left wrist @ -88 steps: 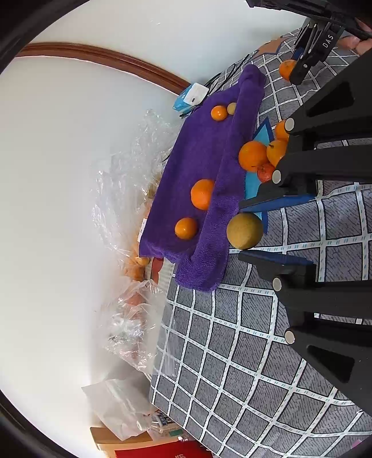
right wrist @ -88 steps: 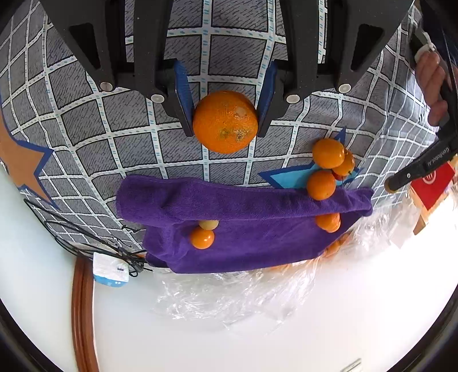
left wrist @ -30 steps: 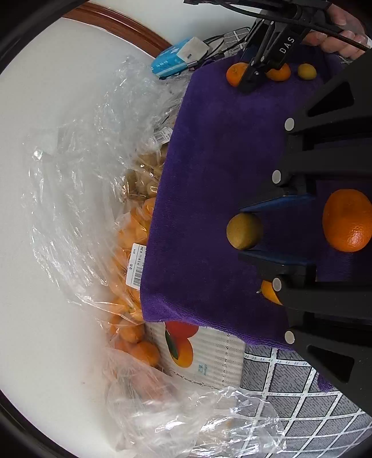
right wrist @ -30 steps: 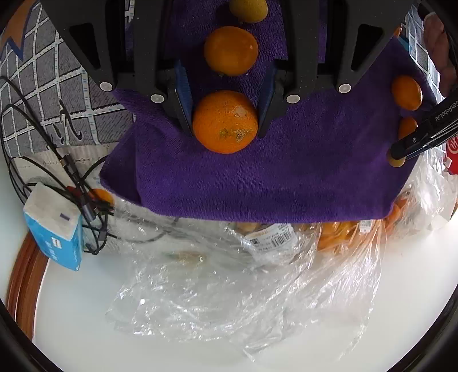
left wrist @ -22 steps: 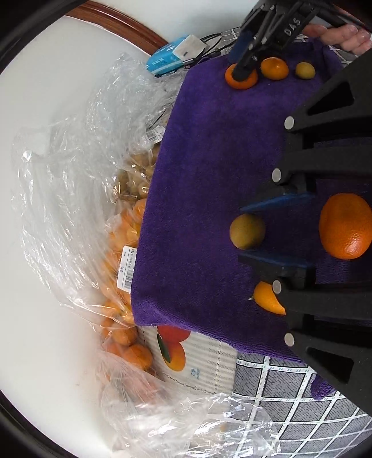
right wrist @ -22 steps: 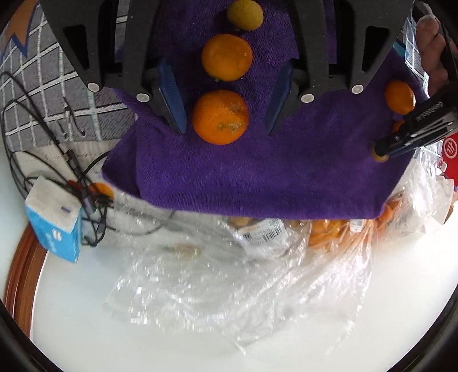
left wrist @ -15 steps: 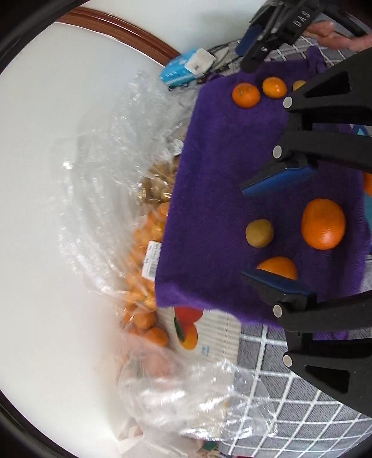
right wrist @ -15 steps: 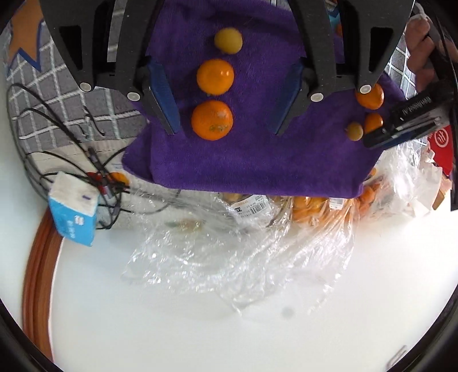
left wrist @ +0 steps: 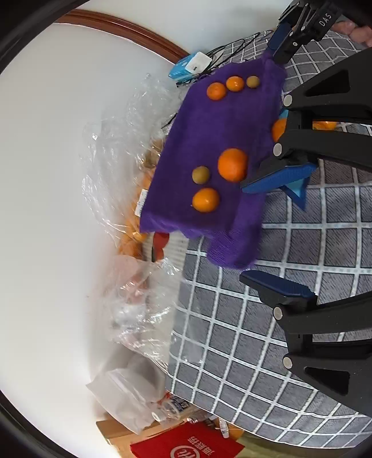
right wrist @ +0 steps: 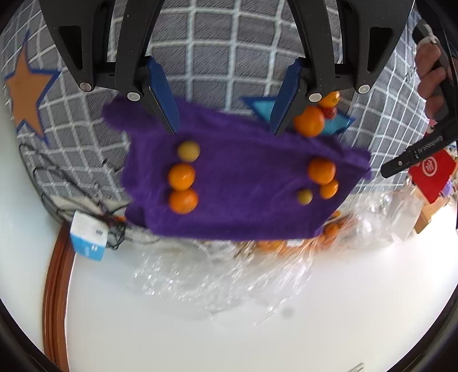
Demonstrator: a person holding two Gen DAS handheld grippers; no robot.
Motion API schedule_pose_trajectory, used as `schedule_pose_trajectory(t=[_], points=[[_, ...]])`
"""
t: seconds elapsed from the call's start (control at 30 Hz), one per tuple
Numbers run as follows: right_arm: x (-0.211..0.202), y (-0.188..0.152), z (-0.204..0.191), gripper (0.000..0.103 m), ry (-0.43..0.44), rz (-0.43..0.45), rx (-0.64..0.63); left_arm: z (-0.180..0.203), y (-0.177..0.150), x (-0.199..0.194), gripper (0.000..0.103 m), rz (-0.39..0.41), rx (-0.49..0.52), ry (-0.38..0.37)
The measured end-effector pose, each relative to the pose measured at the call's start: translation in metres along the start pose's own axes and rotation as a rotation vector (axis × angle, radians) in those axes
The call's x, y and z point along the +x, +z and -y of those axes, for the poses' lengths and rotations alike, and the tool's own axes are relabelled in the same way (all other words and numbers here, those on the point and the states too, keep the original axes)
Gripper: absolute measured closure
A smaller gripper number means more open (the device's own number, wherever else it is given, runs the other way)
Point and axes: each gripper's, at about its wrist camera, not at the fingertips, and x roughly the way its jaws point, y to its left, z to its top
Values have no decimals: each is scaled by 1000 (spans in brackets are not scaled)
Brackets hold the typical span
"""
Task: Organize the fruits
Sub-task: 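Move both tools back to the cluster and grasp an orange with the right tool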
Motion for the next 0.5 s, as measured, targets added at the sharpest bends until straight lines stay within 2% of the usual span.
schedule_pose_trajectory(t=[0.1, 0.3, 0.5], points=[[0, -18, -14, 38, 16, 0, -12, -13, -21, -1, 49, -19, -7, 9], [3, -44, -48, 48, 64, -11, -93, -39, -57, 2, 44, -47, -18, 5], [15, -55, -70, 56, 82, -45, -146, -56, -71, 0, 44, -29, -92, -93]])
